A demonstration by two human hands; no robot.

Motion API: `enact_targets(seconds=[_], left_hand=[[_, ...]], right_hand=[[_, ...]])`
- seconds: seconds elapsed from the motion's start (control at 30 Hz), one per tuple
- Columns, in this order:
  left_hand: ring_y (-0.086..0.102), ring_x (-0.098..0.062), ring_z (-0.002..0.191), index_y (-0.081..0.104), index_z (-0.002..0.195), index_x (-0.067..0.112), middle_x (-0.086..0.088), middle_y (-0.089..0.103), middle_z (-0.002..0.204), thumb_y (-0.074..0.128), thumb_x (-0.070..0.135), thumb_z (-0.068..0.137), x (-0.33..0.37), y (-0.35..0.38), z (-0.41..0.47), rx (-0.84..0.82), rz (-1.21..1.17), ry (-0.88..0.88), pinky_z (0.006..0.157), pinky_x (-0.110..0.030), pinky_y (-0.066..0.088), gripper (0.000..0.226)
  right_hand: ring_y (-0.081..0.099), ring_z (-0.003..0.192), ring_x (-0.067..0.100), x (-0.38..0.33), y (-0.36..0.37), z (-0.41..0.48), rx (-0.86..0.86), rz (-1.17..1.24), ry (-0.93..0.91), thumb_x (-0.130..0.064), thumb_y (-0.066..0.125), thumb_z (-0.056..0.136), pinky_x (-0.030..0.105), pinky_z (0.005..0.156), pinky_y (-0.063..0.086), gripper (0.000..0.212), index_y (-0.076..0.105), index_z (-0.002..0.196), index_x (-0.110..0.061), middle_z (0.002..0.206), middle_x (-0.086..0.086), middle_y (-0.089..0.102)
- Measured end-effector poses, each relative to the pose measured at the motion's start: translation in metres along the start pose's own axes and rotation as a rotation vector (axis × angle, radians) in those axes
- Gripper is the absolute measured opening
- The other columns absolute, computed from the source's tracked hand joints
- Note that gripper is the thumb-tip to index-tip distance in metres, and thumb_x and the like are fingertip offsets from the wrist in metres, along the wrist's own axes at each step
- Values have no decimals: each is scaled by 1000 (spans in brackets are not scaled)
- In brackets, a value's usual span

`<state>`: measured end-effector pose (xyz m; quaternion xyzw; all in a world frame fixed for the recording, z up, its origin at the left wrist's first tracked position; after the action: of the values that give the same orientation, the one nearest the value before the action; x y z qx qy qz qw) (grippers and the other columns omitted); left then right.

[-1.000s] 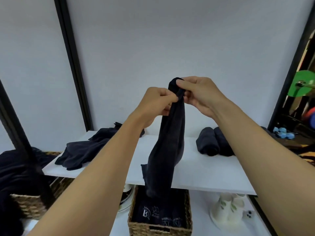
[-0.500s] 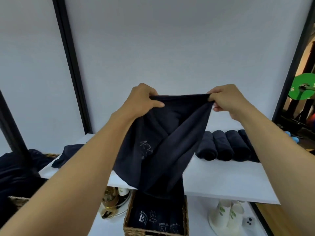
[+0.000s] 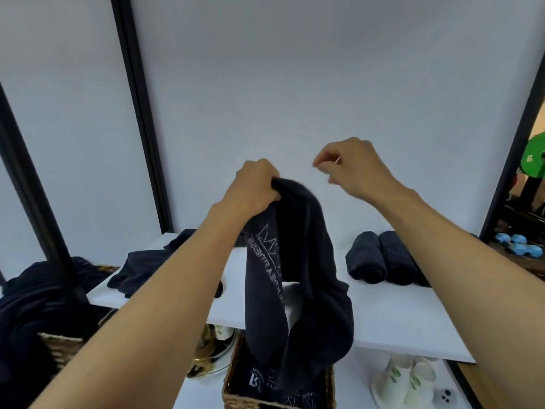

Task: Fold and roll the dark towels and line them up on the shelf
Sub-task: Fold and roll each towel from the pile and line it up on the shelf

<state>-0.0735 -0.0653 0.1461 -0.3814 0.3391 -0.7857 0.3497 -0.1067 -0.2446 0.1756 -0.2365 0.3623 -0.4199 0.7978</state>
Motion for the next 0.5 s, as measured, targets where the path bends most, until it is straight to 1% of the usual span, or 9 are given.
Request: enact_targets(seconds=[0.03, 0.1, 0.13, 0.17, 0.23, 0.3, 0.33, 0.37, 0.5], left_hand=[[65, -28, 81, 71, 77, 4, -11, 67, 78, 68, 1, 78, -16, 0, -7, -13, 19, -34, 65, -29, 48, 4], [66, -22, 87, 76, 86, 8, -9, 72, 89, 50, -13, 77, -29, -5, -21, 8, -44, -57, 75, -27, 52, 34], [65, -18, 86, 77, 86, 11, -5, 73, 90, 43, -16, 74, -24, -8, -24, 38, -88, -43, 76, -23, 52, 45], [66, -15, 83, 77, 85, 14, -3, 74, 87, 42, -15, 72, -14, -12, -24, 78, -123, -12, 73, -20, 51, 48], [66, -15, 76, 77, 82, 14, -3, 73, 80, 49, -9, 71, 8, -21, -15, 129, -161, 45, 67, -22, 54, 38], [66, -18, 72, 75, 80, 12, -5, 70, 76, 63, 1, 73, 22, -28, -8, 133, -127, 69, 65, -28, 55, 18], [65, -17, 71, 74, 79, 12, -5, 69, 75, 72, 8, 74, 20, -32, -6, 121, -113, 67, 64, -28, 54, 6], [63, -16, 70, 73, 78, 11, -4, 67, 74, 78, 16, 73, 14, -34, -4, 108, -105, 54, 62, -27, 52, 9], [59, -21, 72, 71, 82, 5, -5, 63, 74, 75, 20, 81, -35, -32, -14, 10, -9, -85, 62, -27, 44, 16]], right_hand=[[65, 66, 4, 9, -9, -1, 35, 18, 41, -15, 62, 91, 17, 67, 48, 13, 72, 90, -23, 87, -4, 71], [66, 63, 0, 14, -13, -5, -19, 92, 58, -21, 67, 88, 13, 59, 45, 7, 69, 88, -28, 86, -8, 70], [66, 68, 0, 7, -3, -10, -130, 153, 52, -28, 72, 84, 17, 62, 47, 12, 67, 94, -30, 89, -11, 69], [66, 76, 1, -2, 13, -15, -260, 187, 60, -37, 77, 78, 21, 67, 50, 29, 65, 104, -31, 95, -14, 68], [64, 84, 7, -20, 45, -21, -392, 204, 56, -40, 81, 73, 26, 72, 52, 46, 61, 112, -28, 101, -12, 64], [60, 72, 9, -31, 57, -19, -273, 183, -2, -27, 75, 79, 22, 62, 45, 15, 63, 87, -25, 81, -8, 63], [56, 65, 9, -28, 52, -16, -182, 171, -1, -22, 71, 82, 18, 56, 40, 12, 61, 75, -25, 71, -7, 60], [54, 62, 8, -20, 44, -14, -117, 164, 32, -19, 67, 85, 15, 52, 36, 17, 62, 70, -25, 66, -7, 59], [60, 74, 9, 21, 13, -15, 44, 273, 205, -9, 56, 88, 20, 58, 40, 22, 71, 80, -23, 81, -6, 67]])
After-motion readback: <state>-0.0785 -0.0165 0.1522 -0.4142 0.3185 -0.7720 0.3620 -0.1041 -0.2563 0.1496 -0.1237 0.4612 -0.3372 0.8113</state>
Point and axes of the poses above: each hand's wrist, its own z-axis towards the middle knuckle, its own y-axis out of the palm, x = y × z, the point moved 5 cm from there along z, towards the middle knuckle
